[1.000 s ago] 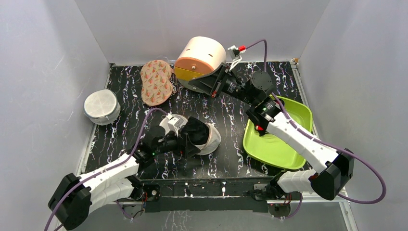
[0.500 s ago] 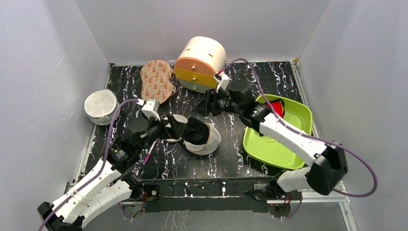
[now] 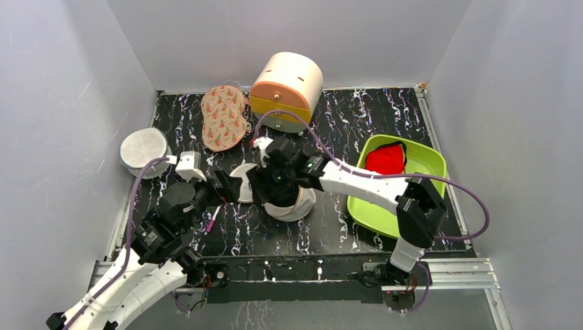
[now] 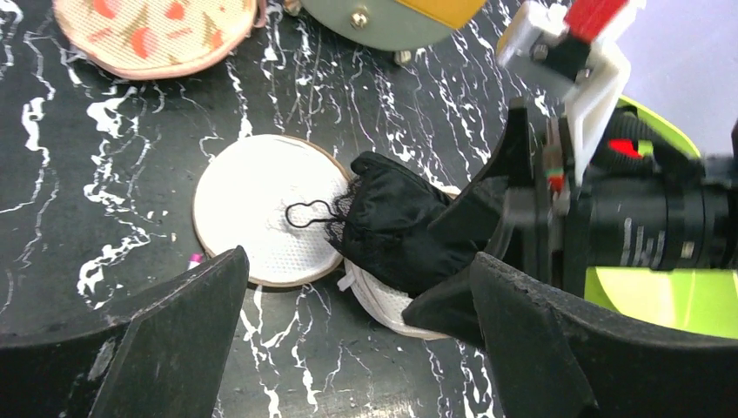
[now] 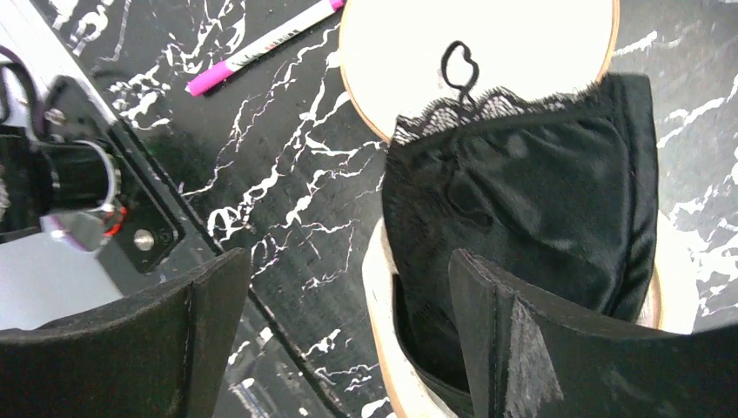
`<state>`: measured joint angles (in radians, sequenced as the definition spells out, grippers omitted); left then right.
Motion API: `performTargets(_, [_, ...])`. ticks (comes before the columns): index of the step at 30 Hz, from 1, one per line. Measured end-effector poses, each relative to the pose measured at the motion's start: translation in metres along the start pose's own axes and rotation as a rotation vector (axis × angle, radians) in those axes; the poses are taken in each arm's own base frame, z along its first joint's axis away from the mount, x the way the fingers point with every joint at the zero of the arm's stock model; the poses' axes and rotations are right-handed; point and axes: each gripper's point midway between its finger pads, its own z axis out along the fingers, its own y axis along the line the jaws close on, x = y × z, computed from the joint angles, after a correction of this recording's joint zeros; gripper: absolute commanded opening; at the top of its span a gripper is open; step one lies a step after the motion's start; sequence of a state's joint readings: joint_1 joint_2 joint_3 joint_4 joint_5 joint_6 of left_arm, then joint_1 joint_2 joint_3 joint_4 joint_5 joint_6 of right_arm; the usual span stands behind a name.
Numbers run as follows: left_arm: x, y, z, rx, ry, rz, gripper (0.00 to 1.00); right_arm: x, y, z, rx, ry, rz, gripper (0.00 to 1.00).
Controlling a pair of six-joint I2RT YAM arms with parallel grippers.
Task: Unzip the laundry bag and remove the bra
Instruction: Pick up the bra from the laundry bag.
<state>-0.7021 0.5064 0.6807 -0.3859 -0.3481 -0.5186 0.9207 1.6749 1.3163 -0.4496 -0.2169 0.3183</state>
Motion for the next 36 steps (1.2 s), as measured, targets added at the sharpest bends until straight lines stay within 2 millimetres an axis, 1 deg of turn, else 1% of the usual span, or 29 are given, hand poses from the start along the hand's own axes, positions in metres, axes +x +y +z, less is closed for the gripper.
performTargets(2, [-0.005,0.005,-0.005,-0.018,-0.028,-0.007,0.98,0.000,0.011,0.006,0.037,0.005,-0.073,0.83])
performTargets(4, [-0.007,0.011,-0.008,-0.040,-0.043,-0.003,0.98,0.001,0.015,0.013,0.096,0.015,-0.137,0.83])
performTargets(5, [-0.007,0.016,-0.009,-0.063,-0.045,0.001,0.98,0.001,0.014,0.016,0.132,0.021,-0.164,0.83])
performTargets(7, [-0.010,0.020,-0.011,-0.083,-0.055,-0.003,0.98,0.003,0.010,0.023,0.207,0.034,-0.216,0.81])
performTargets(14, [-0.020,0.019,-0.015,-0.087,-0.083,-0.013,0.98,0.020,-0.010,0.049,0.394,0.117,-0.324,0.76])
performTargets(18, [-0.018,0.022,-0.016,-0.096,-0.079,-0.013,0.99,0.025,-0.022,0.055,0.474,0.141,-0.352,0.72])
performTargets(22, [-0.017,0.026,-0.016,-0.118,-0.074,-0.010,0.98,0.021,-0.030,0.056,0.531,0.128,-0.357,0.68])
performTargets(29, [-0.015,0.029,-0.017,-0.129,-0.070,-0.014,0.98,0.017,-0.034,0.059,0.567,0.098,-0.327,0.42])
performTargets(31, [-0.014,0.030,-0.017,-0.136,-0.067,-0.012,0.98,0.017,-0.035,0.060,0.575,0.091,-0.315,0.33])
performTargets(33, [-0.014,0.031,-0.017,-0.139,-0.066,-0.012,0.98,0.017,-0.035,0.061,0.579,0.086,-0.308,0.27])
performTargets(36, [-0.014,0.030,-0.017,-0.138,-0.066,-0.014,0.98,0.016,-0.036,0.061,0.585,0.079,-0.301,0.08])
